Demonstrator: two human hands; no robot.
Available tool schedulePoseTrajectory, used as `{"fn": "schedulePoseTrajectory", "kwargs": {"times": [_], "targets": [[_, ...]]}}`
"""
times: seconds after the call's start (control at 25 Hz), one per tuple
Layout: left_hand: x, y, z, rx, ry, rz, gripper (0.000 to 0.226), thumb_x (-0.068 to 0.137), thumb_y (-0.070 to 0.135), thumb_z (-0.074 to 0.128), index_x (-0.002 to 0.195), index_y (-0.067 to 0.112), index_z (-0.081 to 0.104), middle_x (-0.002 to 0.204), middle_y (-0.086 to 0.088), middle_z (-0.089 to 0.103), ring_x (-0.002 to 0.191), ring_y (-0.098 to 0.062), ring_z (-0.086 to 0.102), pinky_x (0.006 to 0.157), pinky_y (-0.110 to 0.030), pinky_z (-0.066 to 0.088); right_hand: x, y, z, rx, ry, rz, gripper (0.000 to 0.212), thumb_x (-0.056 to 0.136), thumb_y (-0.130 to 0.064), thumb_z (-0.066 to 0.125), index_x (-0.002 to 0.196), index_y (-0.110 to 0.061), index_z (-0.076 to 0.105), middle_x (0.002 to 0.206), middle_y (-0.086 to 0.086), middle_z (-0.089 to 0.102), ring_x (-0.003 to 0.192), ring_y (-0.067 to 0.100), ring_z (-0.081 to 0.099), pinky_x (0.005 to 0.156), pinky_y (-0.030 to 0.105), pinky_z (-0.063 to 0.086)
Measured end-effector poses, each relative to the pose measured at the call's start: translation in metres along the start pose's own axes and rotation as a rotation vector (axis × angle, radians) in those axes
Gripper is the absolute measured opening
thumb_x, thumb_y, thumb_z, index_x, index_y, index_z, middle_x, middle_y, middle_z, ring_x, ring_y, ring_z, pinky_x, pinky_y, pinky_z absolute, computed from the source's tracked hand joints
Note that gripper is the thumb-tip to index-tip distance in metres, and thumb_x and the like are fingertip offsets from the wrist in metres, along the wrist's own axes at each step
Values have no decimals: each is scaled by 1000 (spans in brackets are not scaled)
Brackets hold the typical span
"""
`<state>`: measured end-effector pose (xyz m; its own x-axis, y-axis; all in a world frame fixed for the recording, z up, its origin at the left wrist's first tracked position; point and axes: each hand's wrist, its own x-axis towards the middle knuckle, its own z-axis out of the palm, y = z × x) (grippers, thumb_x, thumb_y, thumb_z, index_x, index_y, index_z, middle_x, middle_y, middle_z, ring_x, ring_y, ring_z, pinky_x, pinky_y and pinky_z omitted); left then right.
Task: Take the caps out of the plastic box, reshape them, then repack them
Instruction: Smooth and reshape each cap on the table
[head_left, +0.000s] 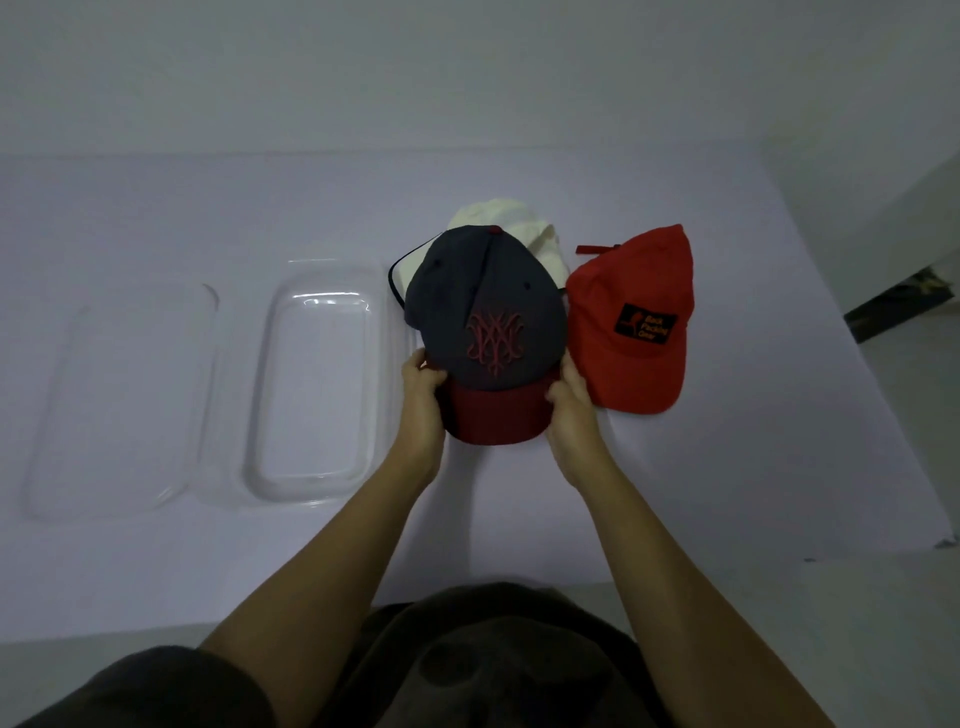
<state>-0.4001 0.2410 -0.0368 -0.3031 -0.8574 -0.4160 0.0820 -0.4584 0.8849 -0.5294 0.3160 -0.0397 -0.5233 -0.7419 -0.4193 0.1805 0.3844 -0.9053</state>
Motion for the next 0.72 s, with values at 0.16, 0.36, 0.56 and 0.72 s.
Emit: {"fn": "schedulePoseTrajectory", "kwargs": {"times": [0.16,0.36,0.56,0.72], "targets": [[-10,1,-12,318,-275,231,93,48,3,51,129,43,28,110,5,47,91,-7,52,64,-23,49,-8,-1,-12,-395,-256,-58,110,74,17,50,144,-32,-19,129,-8,14,120,6,24,77,3,44],[-17,12,-21,606,-434,206,117,53,7,63,142,38,-7,145,11,17,131,-13,31,102,-27,40,-17,9,-11,-815,-233,-328,104,82,3,59,138,-14,-27,152,8,-8,138,7,-2,118,22,8],[-16,13,-22,895,-477,353,121,72,13,68,140,16,-33,154,1,-27,146,-14,-7,113,-10,15,-22,15,0,-928,90,-465,77,83,9,50,145,6,5,152,28,14,142,37,19,117,45,19],[-30,0,-9,926,-133,403,69,95,2,37,147,15,-7,158,-9,-2,146,-27,7,115,-29,12,-27,12,9,-973,259,-548,78,79,7,63,141,11,17,144,34,31,133,43,37,110,45,25]]}}
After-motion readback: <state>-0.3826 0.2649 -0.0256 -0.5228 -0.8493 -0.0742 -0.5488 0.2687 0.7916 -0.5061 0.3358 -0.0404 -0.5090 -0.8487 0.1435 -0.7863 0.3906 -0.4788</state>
